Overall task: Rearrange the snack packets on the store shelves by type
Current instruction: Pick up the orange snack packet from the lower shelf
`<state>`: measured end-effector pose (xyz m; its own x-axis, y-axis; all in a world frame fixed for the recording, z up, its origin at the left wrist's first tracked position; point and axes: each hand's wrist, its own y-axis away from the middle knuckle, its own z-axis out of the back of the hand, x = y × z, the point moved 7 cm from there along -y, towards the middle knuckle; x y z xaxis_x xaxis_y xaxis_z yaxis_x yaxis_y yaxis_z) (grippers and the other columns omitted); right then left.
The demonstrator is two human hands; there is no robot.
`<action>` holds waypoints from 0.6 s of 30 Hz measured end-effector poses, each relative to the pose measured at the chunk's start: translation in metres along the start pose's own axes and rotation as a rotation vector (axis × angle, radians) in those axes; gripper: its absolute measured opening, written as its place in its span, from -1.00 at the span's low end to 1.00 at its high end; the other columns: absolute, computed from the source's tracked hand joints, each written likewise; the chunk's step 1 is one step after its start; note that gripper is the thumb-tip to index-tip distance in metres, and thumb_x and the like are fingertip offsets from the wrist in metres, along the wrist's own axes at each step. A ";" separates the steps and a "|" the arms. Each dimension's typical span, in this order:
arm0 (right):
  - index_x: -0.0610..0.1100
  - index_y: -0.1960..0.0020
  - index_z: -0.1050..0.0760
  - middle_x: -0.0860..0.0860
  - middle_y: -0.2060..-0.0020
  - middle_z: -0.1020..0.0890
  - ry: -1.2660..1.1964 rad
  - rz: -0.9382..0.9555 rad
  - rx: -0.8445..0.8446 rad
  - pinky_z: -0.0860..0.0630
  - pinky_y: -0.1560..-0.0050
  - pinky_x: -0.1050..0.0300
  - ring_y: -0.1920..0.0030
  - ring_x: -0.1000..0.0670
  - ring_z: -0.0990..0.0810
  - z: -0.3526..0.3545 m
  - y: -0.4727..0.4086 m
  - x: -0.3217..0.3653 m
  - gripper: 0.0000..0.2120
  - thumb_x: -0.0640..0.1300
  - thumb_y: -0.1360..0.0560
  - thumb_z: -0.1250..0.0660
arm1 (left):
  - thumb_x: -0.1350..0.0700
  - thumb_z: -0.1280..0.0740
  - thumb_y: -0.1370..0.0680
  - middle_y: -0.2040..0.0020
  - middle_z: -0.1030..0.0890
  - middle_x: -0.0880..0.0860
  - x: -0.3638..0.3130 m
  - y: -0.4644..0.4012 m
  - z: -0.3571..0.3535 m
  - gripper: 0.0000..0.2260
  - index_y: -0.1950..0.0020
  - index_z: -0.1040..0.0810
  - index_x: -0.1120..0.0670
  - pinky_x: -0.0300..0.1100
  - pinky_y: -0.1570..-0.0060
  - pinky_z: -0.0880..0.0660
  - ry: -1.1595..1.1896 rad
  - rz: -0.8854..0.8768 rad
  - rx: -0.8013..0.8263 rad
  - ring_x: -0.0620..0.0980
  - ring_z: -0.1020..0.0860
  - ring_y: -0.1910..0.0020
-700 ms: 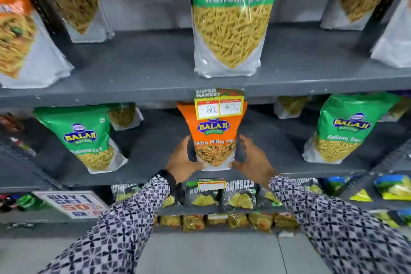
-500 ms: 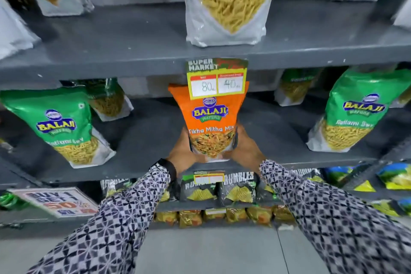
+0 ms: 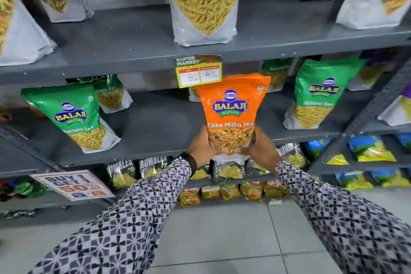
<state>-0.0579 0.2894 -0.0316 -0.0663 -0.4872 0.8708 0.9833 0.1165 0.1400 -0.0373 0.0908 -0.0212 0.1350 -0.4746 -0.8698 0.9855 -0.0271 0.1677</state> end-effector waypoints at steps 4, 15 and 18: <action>-0.05 -0.34 -0.36 0.01 -0.14 -0.65 -0.010 0.002 -0.027 -0.56 -0.17 -0.10 -0.18 -0.10 -0.61 0.060 0.068 0.004 -0.29 -0.11 -0.31 -0.66 | -0.03 -0.62 -0.34 -0.37 -0.55 -0.04 -0.051 0.042 -0.036 -0.16 -0.51 -0.26 -0.10 0.13 -0.40 -0.47 -0.012 -0.066 0.110 0.04 -0.53 -0.36; 0.03 -0.39 -0.40 0.15 -0.17 -0.65 -0.022 0.212 -0.216 -0.55 -0.06 0.11 -0.15 0.06 -0.63 0.191 0.134 0.097 -0.26 -0.06 -0.31 -0.66 | -0.16 -0.62 -0.33 -0.26 -0.61 -0.11 -0.212 0.082 -0.028 -0.27 -0.39 -0.34 -0.10 0.01 -0.26 -0.54 -0.076 -0.384 0.052 -0.04 -0.60 -0.22; 0.03 -0.38 -0.41 0.22 -0.13 -0.63 -0.047 0.312 -0.269 -0.50 0.04 0.29 -0.08 0.26 -0.59 0.214 0.121 0.143 -0.33 -0.13 -0.36 -0.64 | -0.07 -0.62 -0.38 -0.25 -0.61 -0.07 -0.260 0.073 0.005 -0.32 -0.39 -0.37 -0.03 -0.05 -0.20 -0.52 -0.081 -0.450 -0.026 -0.03 -0.59 -0.20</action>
<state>0.0149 0.4185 0.2107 0.2403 -0.4236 0.8734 0.9664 0.0194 -0.2564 -0.0006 0.2078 0.2197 -0.3141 -0.4878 -0.8145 0.9468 -0.2242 -0.2309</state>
